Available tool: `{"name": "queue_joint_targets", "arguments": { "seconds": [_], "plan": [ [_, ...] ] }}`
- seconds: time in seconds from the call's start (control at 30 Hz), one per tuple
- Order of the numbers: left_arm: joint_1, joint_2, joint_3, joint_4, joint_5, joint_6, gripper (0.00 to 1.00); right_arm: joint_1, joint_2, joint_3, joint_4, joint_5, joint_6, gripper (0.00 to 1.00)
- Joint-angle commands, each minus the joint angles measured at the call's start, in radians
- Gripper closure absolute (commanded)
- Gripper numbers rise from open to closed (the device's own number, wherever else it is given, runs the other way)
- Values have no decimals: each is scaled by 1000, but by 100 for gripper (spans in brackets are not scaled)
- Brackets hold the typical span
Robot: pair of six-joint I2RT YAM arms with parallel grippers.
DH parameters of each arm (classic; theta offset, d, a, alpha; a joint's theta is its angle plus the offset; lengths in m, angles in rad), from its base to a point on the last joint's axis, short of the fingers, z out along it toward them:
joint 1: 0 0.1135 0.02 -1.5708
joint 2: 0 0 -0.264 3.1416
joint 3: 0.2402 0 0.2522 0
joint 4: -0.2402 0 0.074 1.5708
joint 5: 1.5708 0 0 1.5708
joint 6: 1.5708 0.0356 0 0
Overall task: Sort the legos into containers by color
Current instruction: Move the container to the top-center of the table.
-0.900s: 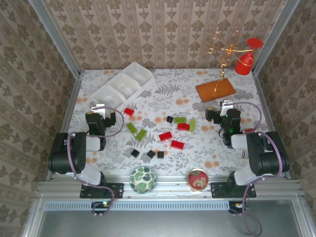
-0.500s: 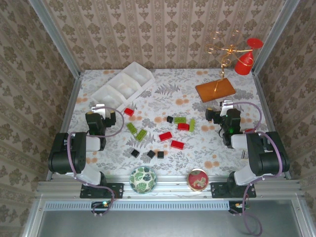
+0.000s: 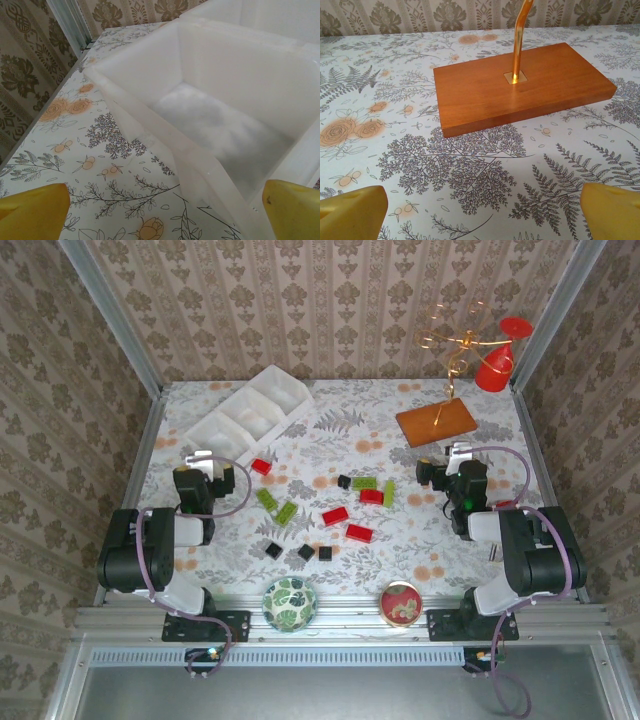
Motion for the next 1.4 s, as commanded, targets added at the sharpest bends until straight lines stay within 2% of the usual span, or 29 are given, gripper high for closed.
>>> {"name": "queue_joint_targets", "arguments": {
  "seconds": [0.0,0.43,0.7,0.9,1.07,1.2,1.37],
  "plan": [
    [0,7,13,21,-5,-8,0,2,6,9,-6,24,-7,0],
    [0,0,0,39,-13,-10,0,3,3,10,-7,21,-8,0],
    [-3,-139,-25,-33,-70,-27,0,3,-41,39,-96,34,-6,0],
    [-15,-321,12,-222,-156,-61,0,3,-113,42,-162,71,5,0],
    [-32,-409,136,-480,-213,-183,0,3,-167,82,-286,130,36,0],
    [-66,-356,268,-644,-224,-276,0,3,-181,116,-367,166,61,0],
    [-146,-169,484,-806,-251,-363,0,3,-188,134,-417,168,68,0]
  ]
}}
